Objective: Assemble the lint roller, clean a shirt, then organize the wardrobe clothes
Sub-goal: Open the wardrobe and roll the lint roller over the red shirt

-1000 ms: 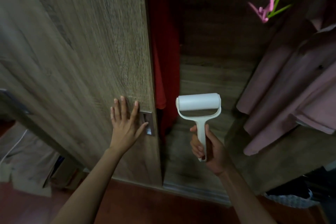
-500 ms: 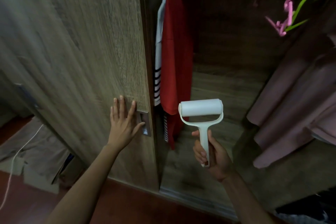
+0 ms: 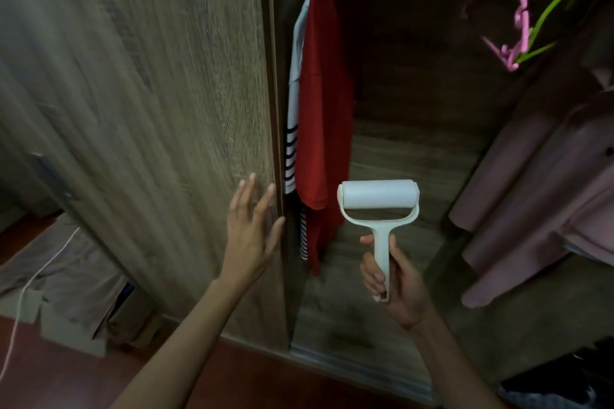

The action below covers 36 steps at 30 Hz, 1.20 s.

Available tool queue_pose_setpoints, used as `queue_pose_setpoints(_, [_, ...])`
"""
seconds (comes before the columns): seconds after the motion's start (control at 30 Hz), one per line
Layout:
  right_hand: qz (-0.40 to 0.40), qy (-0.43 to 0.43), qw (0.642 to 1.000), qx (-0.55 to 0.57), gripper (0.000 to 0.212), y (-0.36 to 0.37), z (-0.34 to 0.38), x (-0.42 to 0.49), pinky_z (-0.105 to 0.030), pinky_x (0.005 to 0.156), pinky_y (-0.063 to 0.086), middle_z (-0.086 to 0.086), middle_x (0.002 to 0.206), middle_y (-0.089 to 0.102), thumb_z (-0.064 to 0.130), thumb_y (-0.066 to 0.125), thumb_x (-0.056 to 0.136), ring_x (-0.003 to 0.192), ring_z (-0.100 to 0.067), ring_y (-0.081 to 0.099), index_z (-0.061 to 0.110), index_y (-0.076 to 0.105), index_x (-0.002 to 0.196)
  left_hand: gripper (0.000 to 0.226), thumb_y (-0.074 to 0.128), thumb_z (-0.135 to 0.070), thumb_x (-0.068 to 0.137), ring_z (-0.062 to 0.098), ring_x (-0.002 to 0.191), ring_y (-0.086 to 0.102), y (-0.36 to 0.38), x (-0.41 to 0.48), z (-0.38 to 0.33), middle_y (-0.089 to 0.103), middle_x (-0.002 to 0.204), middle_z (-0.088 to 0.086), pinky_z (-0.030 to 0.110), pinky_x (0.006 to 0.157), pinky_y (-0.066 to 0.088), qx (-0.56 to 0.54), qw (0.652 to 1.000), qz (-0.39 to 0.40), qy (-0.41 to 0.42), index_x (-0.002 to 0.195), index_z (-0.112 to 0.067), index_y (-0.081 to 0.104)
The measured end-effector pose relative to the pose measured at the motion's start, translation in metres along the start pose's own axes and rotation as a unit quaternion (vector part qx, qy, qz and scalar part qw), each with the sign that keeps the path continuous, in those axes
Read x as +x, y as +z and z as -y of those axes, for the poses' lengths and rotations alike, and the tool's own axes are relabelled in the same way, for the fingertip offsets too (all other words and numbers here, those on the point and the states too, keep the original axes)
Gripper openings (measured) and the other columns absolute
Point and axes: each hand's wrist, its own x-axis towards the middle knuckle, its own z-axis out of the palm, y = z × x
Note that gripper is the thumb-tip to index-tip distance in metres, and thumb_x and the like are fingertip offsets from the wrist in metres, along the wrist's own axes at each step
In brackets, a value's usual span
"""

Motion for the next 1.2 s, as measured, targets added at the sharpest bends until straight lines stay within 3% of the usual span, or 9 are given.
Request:
queue_pose_setpoints(0.1, [-0.028, -0.014, 0.999, 0.006, 0.047, -0.004, 0.008, -0.005, -0.020, 0.037, 0.032, -0.002, 0.048, 0.040, 0.047, 0.074, 0.075, 0.039, -0.009, 0.037, 0.008, 0.068, 0.100, 0.052, 0.053, -0.019, 0.096, 0.023, 0.143, 0.030, 0.010, 0.015, -0.044, 0.030, 0.153, 0.015, 0.036, 0.117, 0.027, -0.109, 0.994, -0.030, 0.013, 0.145, -0.016, 0.033])
queue_pose_setpoints(0.2, [-0.053, -0.027, 0.998, -0.003, 0.049, -0.006, 0.016, -0.011, -0.020, 0.036, 0.030, -0.001, 0.047, 0.039, 0.049, 0.077, 0.071, 0.039, -0.008, 0.035, 0.009, 0.069, 0.098, 0.054, 0.051, -0.019, 0.099, 0.021, 0.147, 0.024, 0.031, 0.034, -0.067, 0.023, 0.157, 0.013, 0.031, 0.118, 0.025, -0.157, 0.987, -0.029, -0.017, 0.148, -0.022, 0.028])
queue_pose_setpoints(0.33, [-0.062, -0.036, 0.997, -0.009, 0.048, -0.007, 0.022, -0.017, -0.022, 0.038, 0.025, -0.002, 0.048, 0.038, 0.049, 0.077, 0.071, 0.039, -0.008, 0.034, 0.009, 0.069, 0.097, 0.054, 0.049, -0.019, 0.101, 0.022, 0.150, 0.010, 0.058, 0.059, -0.068, 0.005, 0.161, 0.017, 0.041, 0.117, 0.027, -0.125, 0.991, -0.016, -0.038, 0.150, -0.028, 0.028])
queue_pose_setpoints(0.47, [-0.068, -0.044, 0.997, -0.020, 0.048, -0.005, 0.024, -0.022, -0.020, 0.037, 0.028, -0.001, 0.048, 0.037, 0.048, 0.076, 0.071, 0.039, -0.008, 0.034, 0.009, 0.069, 0.098, 0.051, 0.043, -0.012, 0.102, 0.027, 0.148, 0.019, 0.068, 0.068, -0.058, 0.016, 0.160, 0.018, 0.045, 0.118, 0.027, -0.111, 0.993, -0.012, -0.038, 0.152, -0.015, 0.030])
queue_pose_setpoints(0.67, [-0.063, -0.041, 0.997, -0.026, 0.049, 0.000, 0.024, -0.022, -0.020, 0.037, 0.029, -0.001, 0.048, 0.037, 0.049, 0.076, 0.072, 0.039, -0.008, 0.034, 0.009, 0.068, 0.098, 0.048, 0.044, -0.008, 0.101, 0.003, 0.140, 0.031, 0.043, 0.061, -0.069, 0.035, 0.151, -0.001, 0.021, 0.116, 0.026, -0.185, 0.981, -0.046, -0.043, 0.148, -0.012, 0.034])
queue_pose_setpoints(0.87, [-0.014, -0.032, 0.999, -0.019, 0.047, 0.019, 0.024, -0.001, -0.021, 0.038, 0.026, -0.002, 0.049, 0.038, 0.048, 0.073, 0.076, 0.039, -0.009, 0.034, 0.008, 0.066, 0.101, 0.038, 0.057, 0.003, 0.093, 0.006, 0.122, 0.058, -0.017, 0.067, -0.078, 0.062, 0.130, 0.000, 0.020, 0.107, 0.040, -0.281, 0.944, -0.137, -0.101, 0.129, -0.008, 0.060])
queue_pose_setpoints(1.03, [0.064, -0.022, 0.998, -0.010, 0.043, 0.046, 0.023, 0.026, -0.021, 0.039, 0.028, -0.001, 0.049, 0.041, 0.046, 0.068, 0.081, 0.039, -0.008, 0.038, 0.008, 0.066, 0.101, 0.039, 0.064, -0.005, 0.091, 0.003, 0.116, 0.061, -0.079, 0.074, -0.069, 0.066, 0.122, -0.016, 0.022, 0.104, 0.044, -0.345, 0.921, -0.097, -0.154, 0.126, -0.019, 0.062])
queue_pose_setpoints(1.2, [0.142, 0.006, 0.990, 0.012, 0.041, 0.071, 0.024, 0.060, -0.022, 0.039, 0.025, 0.000, 0.050, 0.044, 0.045, 0.063, 0.086, 0.039, -0.008, 0.040, 0.007, 0.065, 0.102, 0.053, 0.066, 0.003, 0.085, -0.003, 0.122, 0.053, -0.141, 0.088, -0.058, 0.057, 0.126, -0.031, 0.016, 0.106, 0.039, -0.342, 0.929, -0.049, -0.133, 0.129, -0.025, 0.056])
